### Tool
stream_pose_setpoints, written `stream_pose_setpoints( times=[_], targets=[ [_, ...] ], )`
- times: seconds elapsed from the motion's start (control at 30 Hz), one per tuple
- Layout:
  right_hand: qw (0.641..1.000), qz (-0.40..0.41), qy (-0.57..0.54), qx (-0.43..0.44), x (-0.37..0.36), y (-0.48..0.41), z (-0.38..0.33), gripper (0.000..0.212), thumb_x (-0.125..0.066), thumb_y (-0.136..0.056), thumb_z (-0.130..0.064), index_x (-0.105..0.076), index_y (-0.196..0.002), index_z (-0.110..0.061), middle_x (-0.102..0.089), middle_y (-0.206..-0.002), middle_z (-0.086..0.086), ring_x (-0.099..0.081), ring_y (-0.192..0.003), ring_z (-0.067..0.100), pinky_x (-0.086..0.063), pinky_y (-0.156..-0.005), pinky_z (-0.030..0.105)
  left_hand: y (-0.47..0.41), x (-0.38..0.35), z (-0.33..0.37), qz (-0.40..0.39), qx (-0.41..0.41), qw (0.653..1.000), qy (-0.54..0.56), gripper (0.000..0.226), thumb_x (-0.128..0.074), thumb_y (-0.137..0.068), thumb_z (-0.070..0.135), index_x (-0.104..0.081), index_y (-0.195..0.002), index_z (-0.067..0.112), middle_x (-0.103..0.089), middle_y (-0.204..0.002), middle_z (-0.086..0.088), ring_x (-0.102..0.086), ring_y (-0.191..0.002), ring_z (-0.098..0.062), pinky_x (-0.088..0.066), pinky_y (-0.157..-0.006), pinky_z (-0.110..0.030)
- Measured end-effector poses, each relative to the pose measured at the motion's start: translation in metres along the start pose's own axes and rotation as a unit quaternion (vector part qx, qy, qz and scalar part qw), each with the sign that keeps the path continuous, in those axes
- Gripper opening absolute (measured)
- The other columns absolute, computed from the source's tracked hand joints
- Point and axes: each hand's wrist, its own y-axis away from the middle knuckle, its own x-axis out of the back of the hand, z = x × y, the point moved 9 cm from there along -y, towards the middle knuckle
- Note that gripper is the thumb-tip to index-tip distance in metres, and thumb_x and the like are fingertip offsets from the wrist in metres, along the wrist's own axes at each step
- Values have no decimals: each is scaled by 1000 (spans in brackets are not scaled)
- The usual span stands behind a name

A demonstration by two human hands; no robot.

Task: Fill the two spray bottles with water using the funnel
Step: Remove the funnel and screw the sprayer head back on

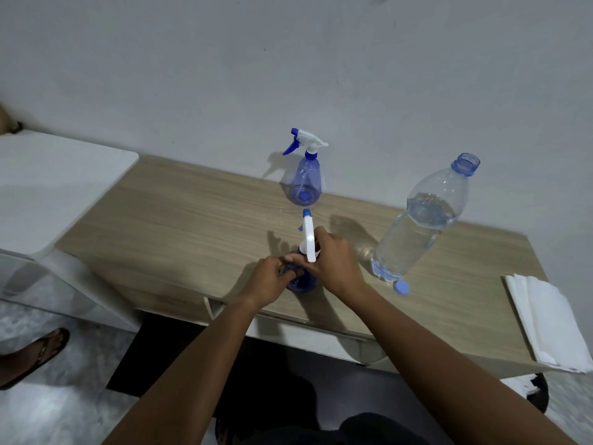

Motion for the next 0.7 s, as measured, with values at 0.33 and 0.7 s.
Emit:
stream_pose_setpoints(
  times=[0.33,0.7],
  targets=[
    [952,-167,-256,6,5,-1,9,35,-71,-90,-4,-70,-123,-12,-74,-118,1,-70,-102,13,-55,-95,28,0,-1,5,-13,-29,998,54,29,-68,-94,23,-71,-123,19,-78,-92,-6,-71,-86,-15,-43,-64,-5],
    [976,-143,-156,55,1,-9,5,16,-73,-89,-16,-77,-104,-20,-68,-105,-1,-67,-92,13,-56,-84,27,0,-1,6,-10,-22,999,47,39,-67,-95,22,-63,-134,20,-66,-75,11,-59,-64,12,-39,-60,-2]
  ],
)
